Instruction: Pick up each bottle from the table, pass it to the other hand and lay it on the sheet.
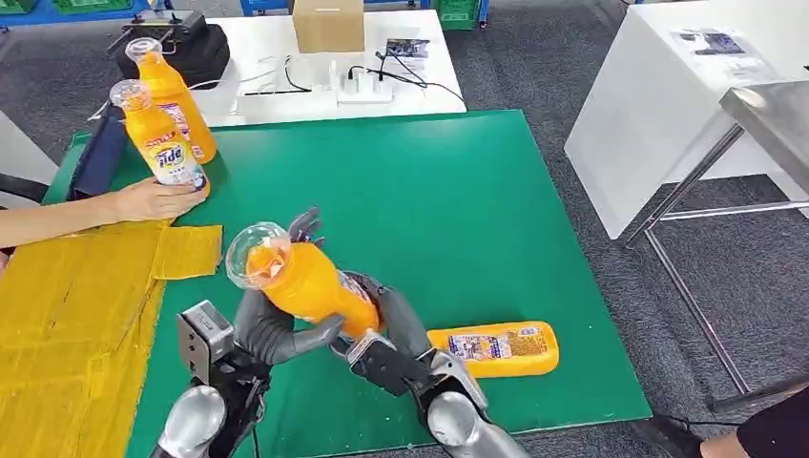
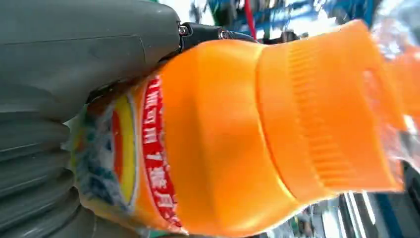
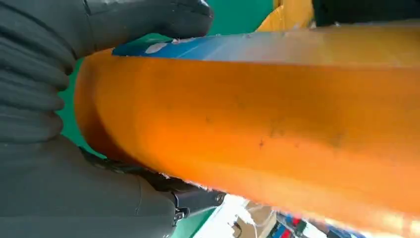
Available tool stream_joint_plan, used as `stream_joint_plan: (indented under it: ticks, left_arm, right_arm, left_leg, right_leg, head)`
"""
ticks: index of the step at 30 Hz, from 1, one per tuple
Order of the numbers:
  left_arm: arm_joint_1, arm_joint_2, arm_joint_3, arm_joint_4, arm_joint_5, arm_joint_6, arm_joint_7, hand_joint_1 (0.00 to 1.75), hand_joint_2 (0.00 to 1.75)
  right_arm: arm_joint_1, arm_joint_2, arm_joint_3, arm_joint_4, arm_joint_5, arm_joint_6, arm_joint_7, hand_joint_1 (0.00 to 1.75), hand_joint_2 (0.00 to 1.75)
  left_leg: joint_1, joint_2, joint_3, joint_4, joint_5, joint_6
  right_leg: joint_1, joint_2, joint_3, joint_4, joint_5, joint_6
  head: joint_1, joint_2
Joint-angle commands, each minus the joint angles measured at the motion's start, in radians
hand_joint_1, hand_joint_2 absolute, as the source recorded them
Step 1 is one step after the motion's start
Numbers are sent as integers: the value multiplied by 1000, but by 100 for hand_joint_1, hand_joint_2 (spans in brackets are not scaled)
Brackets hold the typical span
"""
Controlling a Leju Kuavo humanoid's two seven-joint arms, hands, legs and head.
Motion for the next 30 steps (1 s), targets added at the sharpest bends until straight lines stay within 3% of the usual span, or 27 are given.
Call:
stream_joint_plan:
  ticks: [1, 8, 9, 10, 11, 15, 19, 21, 25, 27, 30]
  left_arm:
    - [-17, -4, -41, 13, -34, 61, -27, 175, 175]
    - [-27, -1, -42, 34, -88, 118, -38, 175, 175]
    - [-28, 1, -40, 34, -87, 117, -38, 175, 175]
    - [-32, 12, -32, 32, -162, 180, -31, 175, 175]
    - [-36, 21, -27, 33, -201, 209, -24, 175, 175]
    - [-67, 67, 56, 48, -370, 289, 37, 175, 175]
    - [-118, 105, 143, 114, -805, 515, 174, 175, 175]
    - [-124, 106, 152, 125, -805, 512, 170, 175, 175]
    - [-216, 197, 173, 315, -1212, 507, 374, 175, 175]
    - [-274, 221, 178, 449, -1272, 507, 389, 175, 175]
    - [-287, 216, 182, 483, -1268, 526, 375, 175, 175]
  right_arm:
    - [-39, -11, 62, 81, -23, -18, 2, 175, 175]
    - [-24, -23, 55, 22, -15, -54, -1, 175, 175]
    - [-26, -22, 55, 19, -16, -54, -1, 157, 175]
    - [-8, -34, 49, -27, 34, -120, 11, 10, 175]
    - [-4, -41, 47, -42, 60, -141, 23, 0, 175]
    - [37, -109, 24, -145, 222, -176, 116, 0, 175]
    - [64, -192, 13, -170, 398, -133, 227, 0, 175]
    - [68, -196, 8, -170, 399, -132, 225, 0, 175]
    - [86, -276, 18, -185, 502, -82, 291, 0, 175]
    - [90, -311, 16, -190, 518, -70, 302, 0, 175]
    - [89, -312, 10, -190, 518, -69, 300, 0, 175]
  left_leg:
    - [0, 1, 3, 0, -1, 0]
    - [0, 1, 5, 1, -2, 1]
    - [0, 1, 5, 1, -3, 1]
    - [0, 1, 6, 2, -3, 1]
    - [0, 0, 2, 0, -1, 0]
    - [0, 0, 3, 0, -1, 0]
    - [0, 1, 6, 0, -2, 0]
    - [0, 0, 5, 0, -1, 0]
    - [0, 0, 5, -1, -1, 0]
    - [-1, -1, 5, -1, 0, 0]
    - [0, -1, 6, 0, -1, 0]
  right_leg:
    - [1, 0, 3, -1, -1, -1]
    - [1, 0, 5, 0, -2, -2]
    - [1, -1, 6, 0, -2, -2]
    - [1, -1, 7, 0, -3, -2]
    - [0, -1, 2, 0, -1, -1]
    - [0, -2, 4, 0, -2, -2]
    - [1, -1, 6, 0, -2, -3]
    - [1, -2, 5, -1, -2, -2]
    - [0, -1, 5, -1, -1, -2]
    - [0, -2, 5, -1, -1, -2]
    - [1, -3, 7, -1, -2, -3]
  head:
    - [0, 0]
    - [0, 0]
    - [0, 0]
    - [0, 0]
    - [0, 0]
    - [0, 0]
    - [0, 0]
    - [0, 0]
    - [0, 0]
    - [0, 0]
    - [0, 0]
